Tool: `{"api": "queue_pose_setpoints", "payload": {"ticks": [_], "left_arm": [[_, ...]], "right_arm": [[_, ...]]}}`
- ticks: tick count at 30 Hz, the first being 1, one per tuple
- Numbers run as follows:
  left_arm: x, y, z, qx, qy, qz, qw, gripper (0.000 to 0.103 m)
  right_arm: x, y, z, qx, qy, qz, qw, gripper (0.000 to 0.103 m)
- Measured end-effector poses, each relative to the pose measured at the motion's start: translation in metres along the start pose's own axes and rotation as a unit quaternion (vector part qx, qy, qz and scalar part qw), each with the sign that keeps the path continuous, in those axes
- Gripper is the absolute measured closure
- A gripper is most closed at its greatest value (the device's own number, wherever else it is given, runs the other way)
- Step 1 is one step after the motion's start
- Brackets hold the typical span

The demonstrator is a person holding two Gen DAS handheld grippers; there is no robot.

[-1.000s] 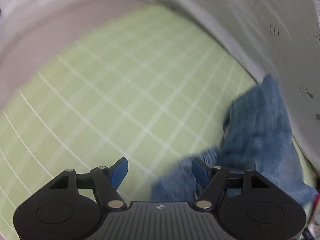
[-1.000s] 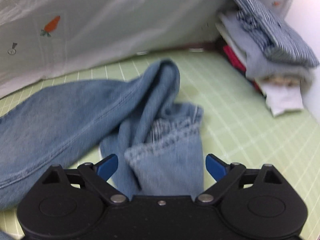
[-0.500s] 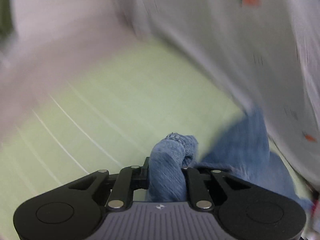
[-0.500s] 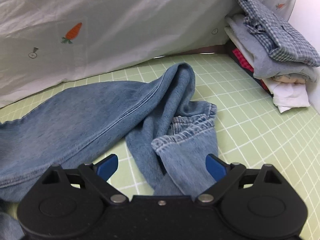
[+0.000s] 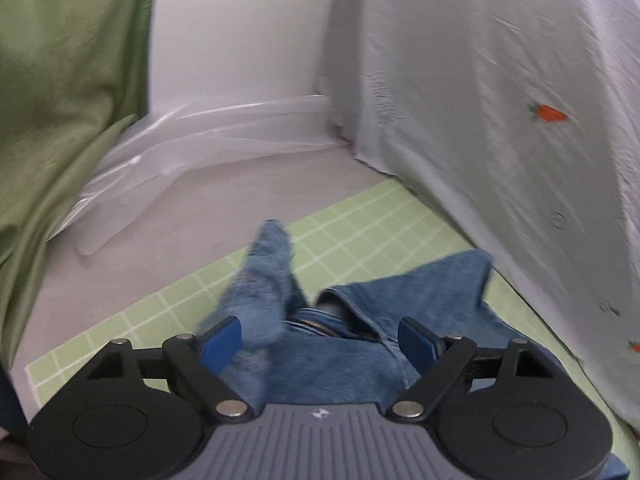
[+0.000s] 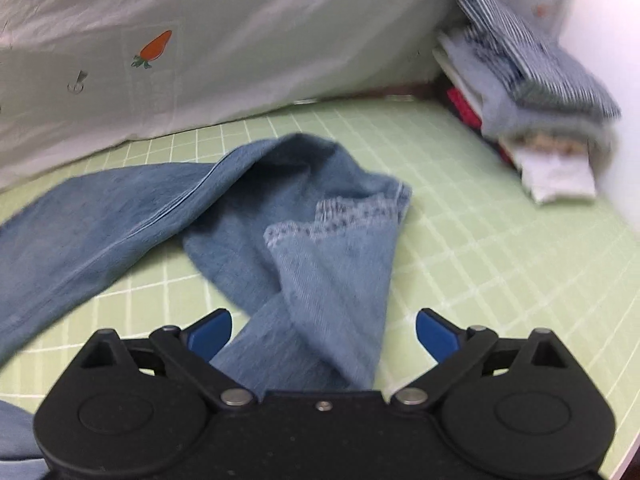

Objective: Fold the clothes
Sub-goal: 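Lay the jeans flat and open both tools, releasing the fabric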

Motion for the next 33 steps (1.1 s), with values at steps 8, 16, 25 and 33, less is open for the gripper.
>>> {"api": "queue_pose_setpoints", "payload": {"ticks": [8, 16, 25, 33], "left_arm": [[-0.009, 0.038, 0.010, 0.037, -0.008, 0.028, 0.9989, 0.013], [-0.029, 0.069, 0.032, 0.086, -0.015, 0.056, 0.9947, 0.013], [-0.062, 0.088, 0.093, 0.123, -0.056, 0.070, 0.9884, 0.013], [-0.096, 0.102, 0.138, 0.136, -0.064, 0.057, 0.9870, 0.013]], "right_arm": [[0.049, 0.005, -0.010, -0.033, -0.049, -0.010, 0.998, 0.054], [-0.051, 0.075, -0.007, 0.069, 0.115, -0.002, 0.991, 0.098], [-0.043, 0.178, 0.072, 0.154, 0.008, 0.027, 0.988, 0.098], [-0.105, 0.210, 0.059, 0.150, 0.113, -0.012, 0.982, 0.098]]}}
Point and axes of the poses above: each gripper's, at about its wrist camera, not at the fingertips, and x roughly the way its jaws point, y to its right, z to its underside, the point moved 2 cm from there along x, roughly the way its jaws point
